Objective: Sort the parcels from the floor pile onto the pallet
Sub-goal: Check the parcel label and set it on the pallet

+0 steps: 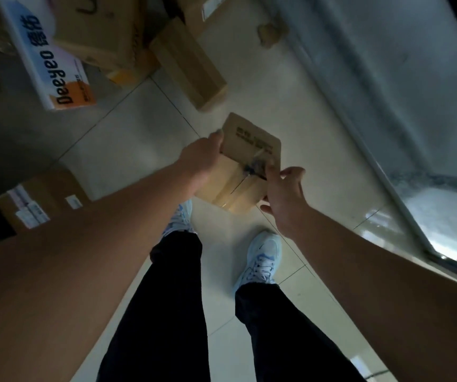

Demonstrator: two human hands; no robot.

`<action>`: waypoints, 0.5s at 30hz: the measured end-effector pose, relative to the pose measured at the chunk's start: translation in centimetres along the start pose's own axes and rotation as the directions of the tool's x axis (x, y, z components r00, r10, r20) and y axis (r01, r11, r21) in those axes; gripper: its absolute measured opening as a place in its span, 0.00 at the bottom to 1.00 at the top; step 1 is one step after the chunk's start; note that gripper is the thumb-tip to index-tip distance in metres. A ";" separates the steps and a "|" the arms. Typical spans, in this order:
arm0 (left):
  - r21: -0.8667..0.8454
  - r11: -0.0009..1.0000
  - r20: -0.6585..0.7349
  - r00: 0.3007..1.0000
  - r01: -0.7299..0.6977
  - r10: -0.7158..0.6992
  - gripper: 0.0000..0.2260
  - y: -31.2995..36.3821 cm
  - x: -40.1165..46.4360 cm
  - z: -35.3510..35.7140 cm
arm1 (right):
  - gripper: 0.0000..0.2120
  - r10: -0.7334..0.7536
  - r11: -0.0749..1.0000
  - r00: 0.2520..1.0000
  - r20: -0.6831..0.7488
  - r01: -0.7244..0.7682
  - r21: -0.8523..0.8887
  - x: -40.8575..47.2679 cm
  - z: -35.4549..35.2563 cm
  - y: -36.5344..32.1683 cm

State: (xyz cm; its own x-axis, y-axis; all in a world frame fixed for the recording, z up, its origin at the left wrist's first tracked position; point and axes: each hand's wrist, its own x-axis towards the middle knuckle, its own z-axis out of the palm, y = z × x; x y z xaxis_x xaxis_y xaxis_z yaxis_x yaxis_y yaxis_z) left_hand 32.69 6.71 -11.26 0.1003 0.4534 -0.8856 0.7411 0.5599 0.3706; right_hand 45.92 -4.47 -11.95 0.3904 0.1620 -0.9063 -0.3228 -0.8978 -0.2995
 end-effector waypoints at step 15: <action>-0.262 0.938 -0.242 0.957 -0.226 0.162 0.17 12.1 -33.9 -14.1 | 0.17 -0.271 0.963 0.894 0.357 0.249 0.107 -32.6 -9.2 -12.0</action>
State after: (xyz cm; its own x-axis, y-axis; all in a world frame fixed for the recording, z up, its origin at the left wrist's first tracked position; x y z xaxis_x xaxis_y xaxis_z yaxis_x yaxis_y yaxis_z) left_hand 28.83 7.88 27.20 0.0558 0.6924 -0.7194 0.4984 0.6050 0.6209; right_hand 45.03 -2.74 23.95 0.1285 0.5345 -0.8354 -0.3054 -0.7801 -0.5461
